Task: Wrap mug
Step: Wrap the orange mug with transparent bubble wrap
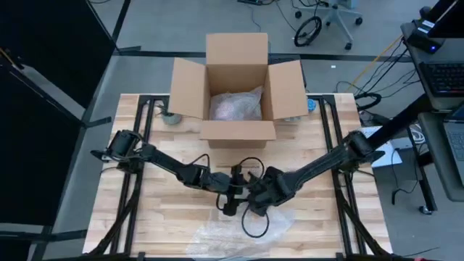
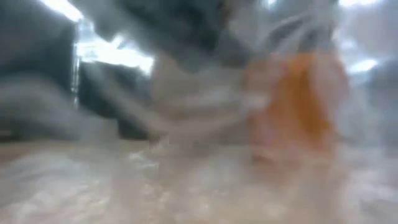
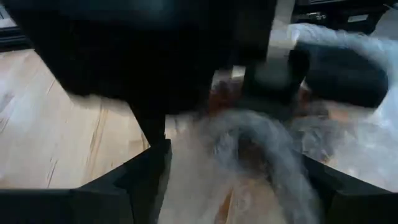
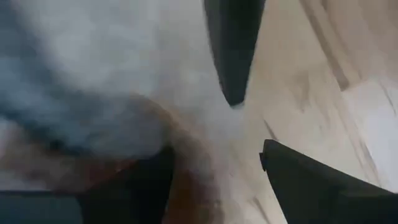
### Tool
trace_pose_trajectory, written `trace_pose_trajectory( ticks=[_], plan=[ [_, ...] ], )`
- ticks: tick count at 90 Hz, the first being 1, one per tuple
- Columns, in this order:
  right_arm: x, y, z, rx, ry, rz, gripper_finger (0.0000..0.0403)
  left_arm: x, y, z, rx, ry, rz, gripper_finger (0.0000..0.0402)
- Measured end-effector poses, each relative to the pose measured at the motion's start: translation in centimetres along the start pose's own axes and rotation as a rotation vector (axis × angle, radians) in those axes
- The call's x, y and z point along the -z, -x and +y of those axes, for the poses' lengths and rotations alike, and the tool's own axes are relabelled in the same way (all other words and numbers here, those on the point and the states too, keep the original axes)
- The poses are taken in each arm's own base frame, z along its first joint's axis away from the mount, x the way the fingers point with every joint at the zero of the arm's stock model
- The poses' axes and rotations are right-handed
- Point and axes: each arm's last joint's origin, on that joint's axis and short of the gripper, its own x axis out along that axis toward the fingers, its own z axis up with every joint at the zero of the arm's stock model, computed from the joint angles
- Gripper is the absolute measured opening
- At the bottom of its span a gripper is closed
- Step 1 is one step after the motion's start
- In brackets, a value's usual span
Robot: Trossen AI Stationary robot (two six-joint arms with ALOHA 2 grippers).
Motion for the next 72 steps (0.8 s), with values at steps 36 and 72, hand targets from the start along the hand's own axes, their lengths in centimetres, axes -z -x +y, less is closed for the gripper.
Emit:
trace_pose_trajectory(
  ticks=[36,72],
  plan=[
    [0.4,-3.1,0.8,0.002,0.016,0.089,0.0108,0.0,0.0,0.0,0.000,0.003,0.002,0.0238],
    [0.5,-3.2,1.0,-0.006,0.027,0.078,0.0158,0.0,0.0,0.0,0.002,-0.002,0.002,0.0238]
  ],
)
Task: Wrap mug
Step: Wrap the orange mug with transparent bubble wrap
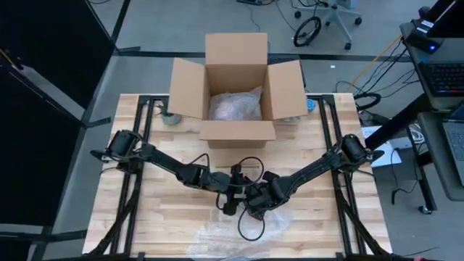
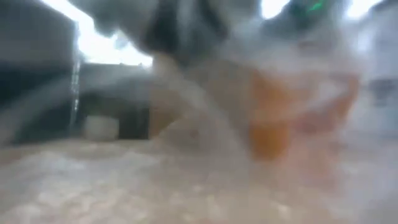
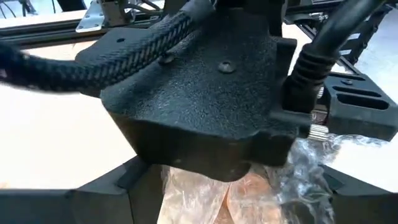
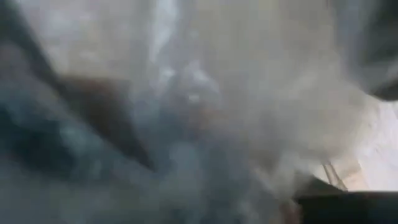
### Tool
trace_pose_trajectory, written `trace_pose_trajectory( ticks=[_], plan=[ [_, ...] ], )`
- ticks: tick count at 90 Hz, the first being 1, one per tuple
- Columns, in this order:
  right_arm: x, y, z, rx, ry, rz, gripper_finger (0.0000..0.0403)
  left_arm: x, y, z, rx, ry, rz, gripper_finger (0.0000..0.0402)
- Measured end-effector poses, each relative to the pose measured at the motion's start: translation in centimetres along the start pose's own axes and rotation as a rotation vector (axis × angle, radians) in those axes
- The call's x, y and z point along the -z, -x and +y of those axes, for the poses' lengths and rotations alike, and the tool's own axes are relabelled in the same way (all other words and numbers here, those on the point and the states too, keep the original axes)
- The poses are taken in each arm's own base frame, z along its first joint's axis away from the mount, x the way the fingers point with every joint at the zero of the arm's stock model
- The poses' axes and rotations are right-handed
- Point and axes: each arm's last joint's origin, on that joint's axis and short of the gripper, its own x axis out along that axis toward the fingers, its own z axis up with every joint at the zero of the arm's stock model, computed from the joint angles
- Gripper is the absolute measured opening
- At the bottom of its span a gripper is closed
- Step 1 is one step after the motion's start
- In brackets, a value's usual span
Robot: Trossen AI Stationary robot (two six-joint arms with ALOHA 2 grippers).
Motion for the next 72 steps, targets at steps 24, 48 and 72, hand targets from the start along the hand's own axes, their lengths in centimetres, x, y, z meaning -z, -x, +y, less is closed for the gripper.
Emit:
trace_pose_trajectory(
  ticks=[24,48,72],
  plan=[
    [-0.1,0.0,0.0,-0.026,0.009,0.013,0.0177,0.0,0.0,0.0,0.000,0.010,0.002,0.0238],
    [-0.1,0.0,0.0,-0.022,0.012,0.014,0.0054,0.0,0.0,0.0,-0.001,0.001,0.001,0.0238],
    [-1.3,-0.2,-1.3,0.043,0.118,-0.020,0.0165,-0.2,0.4,0.7,-0.060,-0.044,0.029,0.0238]
  ],
)
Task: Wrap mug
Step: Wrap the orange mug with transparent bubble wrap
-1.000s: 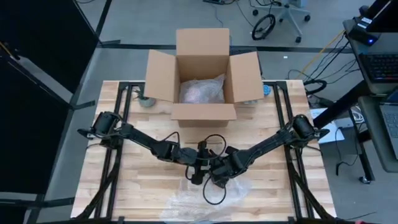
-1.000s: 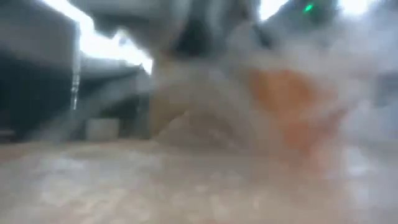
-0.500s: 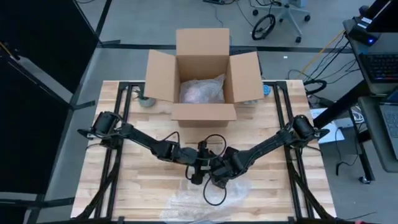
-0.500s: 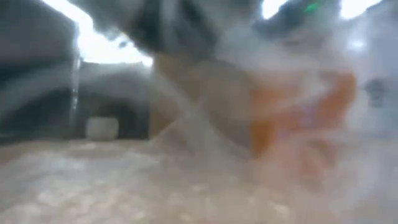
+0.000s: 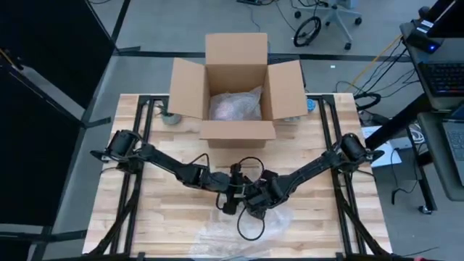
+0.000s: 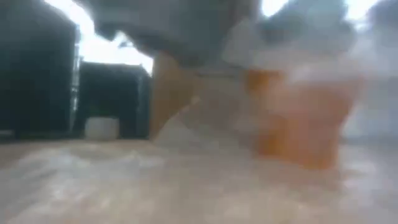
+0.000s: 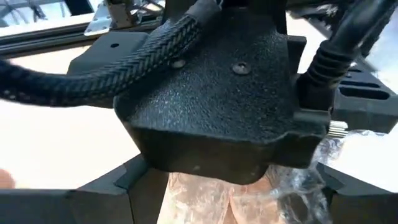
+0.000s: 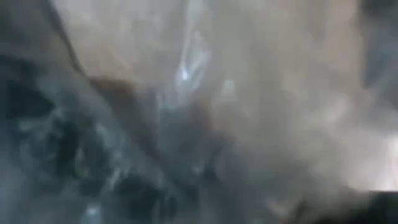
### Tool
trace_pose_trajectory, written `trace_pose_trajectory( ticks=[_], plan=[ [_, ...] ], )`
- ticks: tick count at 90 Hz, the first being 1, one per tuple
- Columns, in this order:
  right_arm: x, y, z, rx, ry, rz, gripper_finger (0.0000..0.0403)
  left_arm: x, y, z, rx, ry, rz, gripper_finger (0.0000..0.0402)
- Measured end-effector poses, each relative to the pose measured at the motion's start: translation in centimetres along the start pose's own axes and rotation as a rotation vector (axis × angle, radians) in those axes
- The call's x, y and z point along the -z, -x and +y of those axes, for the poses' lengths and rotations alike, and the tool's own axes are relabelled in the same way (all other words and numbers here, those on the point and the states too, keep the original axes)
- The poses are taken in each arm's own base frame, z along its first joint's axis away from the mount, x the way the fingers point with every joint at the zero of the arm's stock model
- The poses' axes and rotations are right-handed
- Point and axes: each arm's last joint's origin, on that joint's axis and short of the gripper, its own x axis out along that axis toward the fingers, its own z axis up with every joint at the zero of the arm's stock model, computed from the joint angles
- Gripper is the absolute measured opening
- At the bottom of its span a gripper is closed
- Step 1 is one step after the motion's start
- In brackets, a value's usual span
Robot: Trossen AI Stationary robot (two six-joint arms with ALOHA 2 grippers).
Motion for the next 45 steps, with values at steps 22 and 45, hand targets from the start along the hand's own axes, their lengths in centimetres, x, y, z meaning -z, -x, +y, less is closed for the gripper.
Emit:
trace_pose_trajectory(
  ticks=[22,45],
  plan=[
    [-0.8,0.5,-1.3,-0.016,0.009,0.003,0.0184,-0.1,0.2,1.1,-0.048,0.021,0.020,0.0238],
    [-0.4,4.9,-2.1,-0.078,-0.052,-0.082,0.0185,-0.1,0.2,1.0,-0.051,0.022,0.020,0.0238]
  ],
)
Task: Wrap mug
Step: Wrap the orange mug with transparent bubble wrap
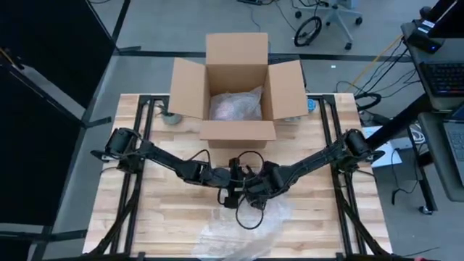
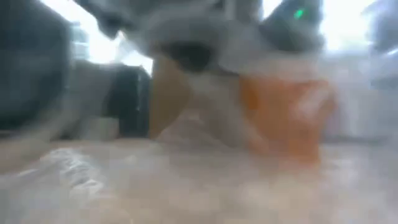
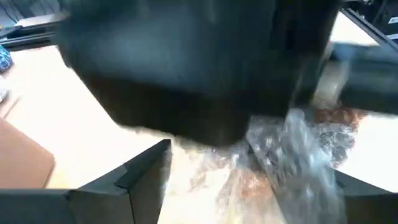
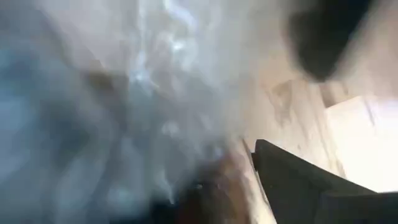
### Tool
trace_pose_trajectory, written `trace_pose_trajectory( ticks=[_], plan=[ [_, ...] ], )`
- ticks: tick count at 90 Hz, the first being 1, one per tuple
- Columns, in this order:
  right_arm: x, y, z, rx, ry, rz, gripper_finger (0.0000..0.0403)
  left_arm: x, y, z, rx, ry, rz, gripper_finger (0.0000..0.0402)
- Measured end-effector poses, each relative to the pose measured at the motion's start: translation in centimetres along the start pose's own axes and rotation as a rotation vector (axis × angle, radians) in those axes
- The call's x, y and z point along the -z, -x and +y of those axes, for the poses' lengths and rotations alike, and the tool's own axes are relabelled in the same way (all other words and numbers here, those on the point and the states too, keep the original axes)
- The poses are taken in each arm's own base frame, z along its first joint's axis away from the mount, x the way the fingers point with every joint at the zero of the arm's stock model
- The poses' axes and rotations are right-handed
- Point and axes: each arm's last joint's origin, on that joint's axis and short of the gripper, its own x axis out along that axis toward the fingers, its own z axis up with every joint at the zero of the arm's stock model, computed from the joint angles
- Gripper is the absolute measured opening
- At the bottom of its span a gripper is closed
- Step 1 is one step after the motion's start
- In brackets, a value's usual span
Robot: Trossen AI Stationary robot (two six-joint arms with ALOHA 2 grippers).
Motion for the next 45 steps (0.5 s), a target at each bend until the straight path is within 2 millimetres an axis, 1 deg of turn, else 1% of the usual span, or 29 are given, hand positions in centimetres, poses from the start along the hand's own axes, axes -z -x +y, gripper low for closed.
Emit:
trace_pose_trajectory(
  ticks=[7,24,45],
  plan=[
    [0.1,1.3,0.1,-0.029,0.001,-0.027,0.0185,0.0,0.0,0.0,0.000,0.003,0.000,0.0238],
    [0.2,3.1,-0.1,-0.068,0.012,-0.063,0.0185,0.0,0.0,0.0,0.000,0.006,0.000,0.0238],
    [0.0,4.5,-0.4,-0.088,0.014,-0.118,0.0185,0.0,0.0,0.0,0.002,0.006,0.000,0.0238]
  ],
)
